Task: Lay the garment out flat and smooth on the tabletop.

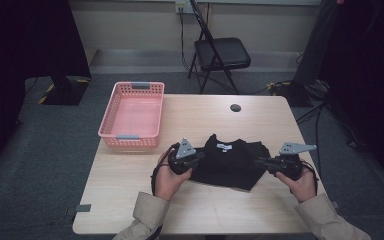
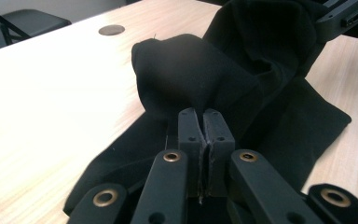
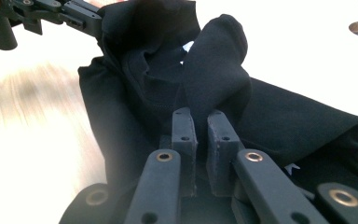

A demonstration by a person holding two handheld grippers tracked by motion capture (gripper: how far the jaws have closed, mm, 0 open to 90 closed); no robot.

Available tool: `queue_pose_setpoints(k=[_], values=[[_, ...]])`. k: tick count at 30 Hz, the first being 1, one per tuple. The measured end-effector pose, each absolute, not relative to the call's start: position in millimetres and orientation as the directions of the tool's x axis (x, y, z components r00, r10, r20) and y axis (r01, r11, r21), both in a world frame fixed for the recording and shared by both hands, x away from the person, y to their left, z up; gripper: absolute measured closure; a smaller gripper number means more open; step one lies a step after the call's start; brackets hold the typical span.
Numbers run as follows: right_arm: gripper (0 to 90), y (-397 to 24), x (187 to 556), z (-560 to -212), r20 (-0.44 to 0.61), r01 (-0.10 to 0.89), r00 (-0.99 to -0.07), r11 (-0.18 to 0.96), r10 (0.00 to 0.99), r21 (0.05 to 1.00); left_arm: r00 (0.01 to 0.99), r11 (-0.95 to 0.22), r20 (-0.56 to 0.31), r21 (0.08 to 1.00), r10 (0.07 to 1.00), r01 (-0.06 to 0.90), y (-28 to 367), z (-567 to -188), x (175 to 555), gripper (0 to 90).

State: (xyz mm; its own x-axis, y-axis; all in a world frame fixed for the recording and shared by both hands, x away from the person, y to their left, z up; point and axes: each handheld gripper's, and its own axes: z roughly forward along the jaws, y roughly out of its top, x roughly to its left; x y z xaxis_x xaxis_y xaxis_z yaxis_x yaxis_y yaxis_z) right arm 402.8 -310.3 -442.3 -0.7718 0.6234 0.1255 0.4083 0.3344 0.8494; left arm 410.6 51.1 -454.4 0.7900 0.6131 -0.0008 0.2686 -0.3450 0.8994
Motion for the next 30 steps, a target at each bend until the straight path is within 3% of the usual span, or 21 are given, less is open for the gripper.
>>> queue_pose_setpoints(k=[30], values=[[83.7,-312,425,-427,0.138,0.416,-0.754,0.305,0.643,0.857,0.772,-0.294,-0.021,0.918,0.635,0.266,53,-447,430,88.3]])
